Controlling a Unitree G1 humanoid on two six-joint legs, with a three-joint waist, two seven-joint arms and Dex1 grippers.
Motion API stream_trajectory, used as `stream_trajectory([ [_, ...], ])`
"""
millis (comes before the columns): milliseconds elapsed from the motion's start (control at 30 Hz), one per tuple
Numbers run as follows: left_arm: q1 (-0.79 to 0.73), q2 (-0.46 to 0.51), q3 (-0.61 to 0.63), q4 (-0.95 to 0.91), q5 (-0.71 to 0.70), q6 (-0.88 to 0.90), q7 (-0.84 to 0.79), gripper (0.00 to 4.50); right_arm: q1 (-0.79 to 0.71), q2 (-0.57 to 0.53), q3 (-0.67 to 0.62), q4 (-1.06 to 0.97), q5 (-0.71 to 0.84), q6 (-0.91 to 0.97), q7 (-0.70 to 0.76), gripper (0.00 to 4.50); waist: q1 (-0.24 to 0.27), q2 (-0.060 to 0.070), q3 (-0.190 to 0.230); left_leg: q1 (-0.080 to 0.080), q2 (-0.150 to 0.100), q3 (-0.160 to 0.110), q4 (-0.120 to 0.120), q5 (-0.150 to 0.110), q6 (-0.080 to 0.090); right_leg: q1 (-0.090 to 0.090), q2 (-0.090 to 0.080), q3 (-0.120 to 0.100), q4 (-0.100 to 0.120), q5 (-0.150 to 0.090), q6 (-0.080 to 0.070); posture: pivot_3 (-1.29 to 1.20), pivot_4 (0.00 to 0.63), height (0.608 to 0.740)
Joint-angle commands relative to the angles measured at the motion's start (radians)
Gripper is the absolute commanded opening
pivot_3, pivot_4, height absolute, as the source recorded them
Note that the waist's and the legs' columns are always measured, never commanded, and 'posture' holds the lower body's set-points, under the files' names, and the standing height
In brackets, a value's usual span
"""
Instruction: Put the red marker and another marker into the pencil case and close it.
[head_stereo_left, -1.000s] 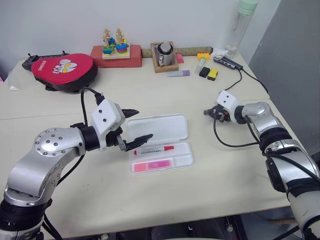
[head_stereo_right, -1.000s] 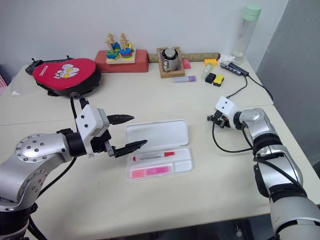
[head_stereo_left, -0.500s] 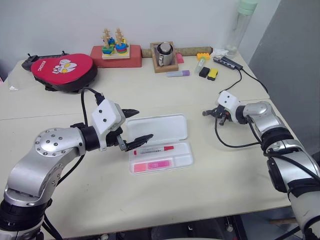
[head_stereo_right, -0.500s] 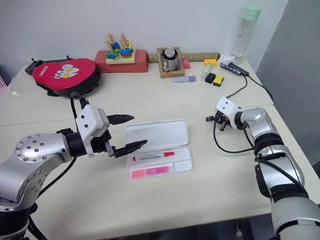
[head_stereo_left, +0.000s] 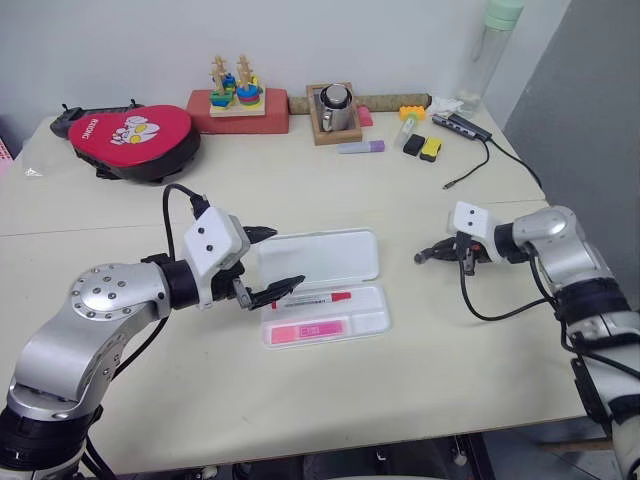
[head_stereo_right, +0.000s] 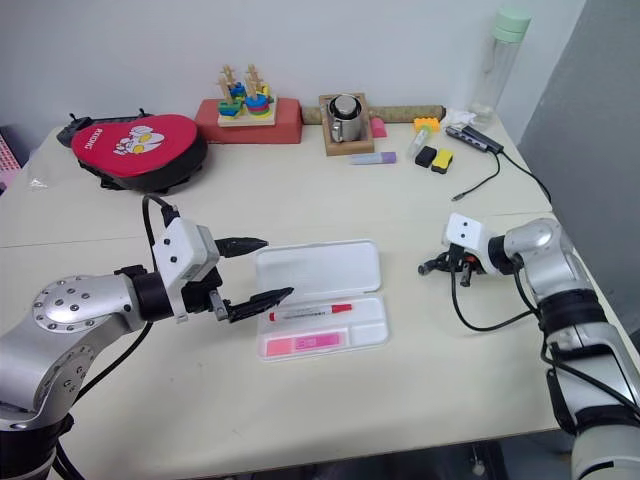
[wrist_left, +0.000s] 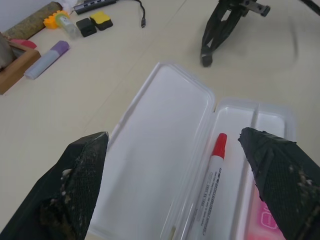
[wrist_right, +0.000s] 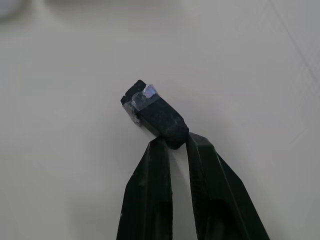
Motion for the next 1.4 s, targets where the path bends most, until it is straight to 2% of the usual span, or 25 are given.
stream_trajectory([
  [33,0.006,0.01,0.028,-0.028,-0.011,-0.006,-0.007,4.5,0.052,-0.058,-0.025,-0.28,0.079,0.138,0.068,0.17,-0.001,0.0,0.0,0.0,0.0,0.0,0.0,0.0,0.0,0.0,0.0,0.0,0.0,0.0,0.0,0.0,0.15,0.74],
  [133,0.007,0.008,0.027,-0.027,-0.01,-0.008,-0.006,4.5,0.088,-0.074,-0.026,-0.406,0.119,0.226,0.072,0.17,-0.001,0.0,0.0,0.001,0.0,0.0,0.0,0.0,0.0,0.0,0.0,0.0,0.0,0.0,0.0,0.0,0.15,0.74],
  [267,0.003,0.004,0.01,-0.006,0.001,-0.022,-0.013,4.5,0.171,-0.067,-0.016,-0.693,0.224,0.412,0.062,0.17,0.002,0.0,0.0,0.001,0.0,-0.001,0.001,0.0,0.0,0.001,0.0,0.0,0.0,0.0,0.0,0.0,0.15,0.74],
  [467,-0.016,0.002,-0.002,0.014,0.01,-0.029,-0.022,4.5,0.243,-0.05,0.042,-0.888,0.258,0.597,-0.036,0.17,0.006,0.0,0.0,0.001,0.0,-0.001,0.001,0.0,0.0,0.001,0.0,0.0,0.0,-0.001,0.001,0.0,0.15,0.74],
  [767,-0.042,0.007,-0.026,0.061,0.03,-0.054,-0.057,4.5,0.265,-0.005,0.073,-0.903,0.268,0.648,-0.175,0.17,0.007,0.0,0.0,0.001,0.0,-0.001,0.001,0.0,0.0,0.001,0.0,-0.001,0.0,-0.001,0.002,0.0,0.15,0.74],
  [1400,-0.088,0.013,-0.049,0.109,0.064,-0.072,-0.109,4.5,0.289,-0.004,0.122,-0.929,0.285,0.678,-0.27,0.17,0.006,0.0,0.0,0.0,0.0,-0.001,0.001,0.0,0.0,0.001,0.0,-0.001,-0.001,-0.001,0.001,0.0,0.15,0.74],
])
